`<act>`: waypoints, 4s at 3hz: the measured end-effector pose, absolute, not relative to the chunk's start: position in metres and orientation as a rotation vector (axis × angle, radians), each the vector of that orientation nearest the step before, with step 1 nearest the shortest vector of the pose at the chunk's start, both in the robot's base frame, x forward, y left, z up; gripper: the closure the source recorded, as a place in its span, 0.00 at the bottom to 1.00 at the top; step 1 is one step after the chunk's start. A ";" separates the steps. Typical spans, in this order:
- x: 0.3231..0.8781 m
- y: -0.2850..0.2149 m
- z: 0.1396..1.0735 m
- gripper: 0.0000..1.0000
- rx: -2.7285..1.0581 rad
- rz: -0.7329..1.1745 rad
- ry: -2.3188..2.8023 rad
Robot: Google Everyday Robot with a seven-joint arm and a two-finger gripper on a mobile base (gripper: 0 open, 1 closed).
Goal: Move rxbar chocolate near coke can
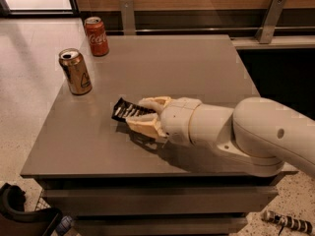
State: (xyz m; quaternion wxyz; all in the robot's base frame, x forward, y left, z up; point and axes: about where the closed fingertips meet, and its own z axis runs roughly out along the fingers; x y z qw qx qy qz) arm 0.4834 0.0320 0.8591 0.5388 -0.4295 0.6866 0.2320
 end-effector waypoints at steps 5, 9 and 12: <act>0.746 0.022 0.919 1.00 -1.028 0.408 1.640; 0.799 0.063 0.890 0.75 -0.926 0.437 1.654; 0.798 0.072 0.887 0.00 -0.936 0.449 1.653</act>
Offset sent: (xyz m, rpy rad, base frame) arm 0.1742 -0.0439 0.0622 -0.1498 -0.1163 0.0761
